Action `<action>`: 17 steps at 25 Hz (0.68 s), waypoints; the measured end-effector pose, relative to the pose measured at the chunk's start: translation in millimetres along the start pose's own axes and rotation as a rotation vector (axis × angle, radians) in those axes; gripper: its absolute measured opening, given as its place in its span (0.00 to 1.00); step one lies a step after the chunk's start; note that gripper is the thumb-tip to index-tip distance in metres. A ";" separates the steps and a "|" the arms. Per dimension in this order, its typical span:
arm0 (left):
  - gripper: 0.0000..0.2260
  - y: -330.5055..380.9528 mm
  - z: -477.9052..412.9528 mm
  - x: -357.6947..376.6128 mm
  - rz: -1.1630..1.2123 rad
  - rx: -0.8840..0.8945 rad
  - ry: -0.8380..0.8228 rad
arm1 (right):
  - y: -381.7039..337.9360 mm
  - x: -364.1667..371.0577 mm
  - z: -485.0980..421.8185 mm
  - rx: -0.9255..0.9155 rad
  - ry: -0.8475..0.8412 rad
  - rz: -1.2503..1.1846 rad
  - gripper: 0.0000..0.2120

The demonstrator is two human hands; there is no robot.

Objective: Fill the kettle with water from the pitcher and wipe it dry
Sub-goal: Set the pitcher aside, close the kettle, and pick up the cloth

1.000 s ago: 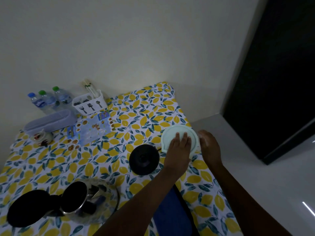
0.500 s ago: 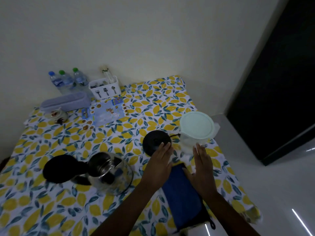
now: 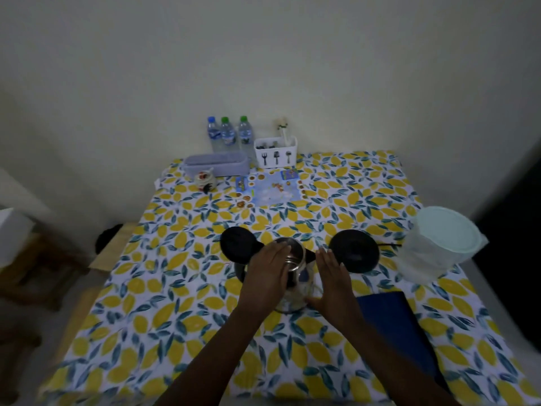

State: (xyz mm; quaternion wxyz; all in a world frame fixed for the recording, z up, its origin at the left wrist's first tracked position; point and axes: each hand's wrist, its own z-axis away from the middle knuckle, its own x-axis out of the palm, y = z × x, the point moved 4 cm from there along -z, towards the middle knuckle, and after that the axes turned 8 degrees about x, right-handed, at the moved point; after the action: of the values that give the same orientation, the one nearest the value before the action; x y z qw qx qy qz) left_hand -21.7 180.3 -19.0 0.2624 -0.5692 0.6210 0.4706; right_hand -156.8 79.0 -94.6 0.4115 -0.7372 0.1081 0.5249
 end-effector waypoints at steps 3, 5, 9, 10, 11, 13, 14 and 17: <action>0.19 -29.4 7.8 -29.2 -0.113 -0.073 0.092 | -14.2 9.0 -12.5 0.052 0.003 0.013 0.50; 0.27 -49.1 16.1 -39.2 -0.054 -0.254 0.137 | -17.8 11.9 -16.6 0.098 -0.016 0.012 0.52; 0.39 -62.4 26.8 -36.8 0.300 -0.513 0.131 | -19.9 7.5 -21.7 0.120 -0.028 -0.059 0.52; 0.38 -60.6 23.8 -38.0 0.308 -0.485 0.140 | -20.1 6.9 -23.1 0.120 -0.041 -0.099 0.52; 0.37 -57.9 18.4 -39.4 0.318 -0.422 0.156 | -19.7 6.2 -24.0 0.130 -0.060 -0.160 0.51; 0.37 -47.7 2.5 -39.3 0.363 -0.248 0.136 | -15.6 6.4 -24.3 0.162 -0.091 -0.294 0.50; 0.36 -40.0 -6.2 -36.2 0.366 -0.151 0.085 | -13.4 6.2 -24.0 0.172 -0.096 -0.326 0.49; 0.32 -22.2 -25.3 -11.8 0.260 0.081 -0.146 | -7.3 7.7 -24.5 0.169 -0.092 -0.318 0.48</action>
State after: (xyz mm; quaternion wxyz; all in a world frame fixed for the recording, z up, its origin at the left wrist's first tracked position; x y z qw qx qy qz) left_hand 7.3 165.5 -4.7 0.2662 -0.4374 0.6873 0.5153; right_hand -132.5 68.2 -94.9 0.5544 -0.6830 0.0151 0.4752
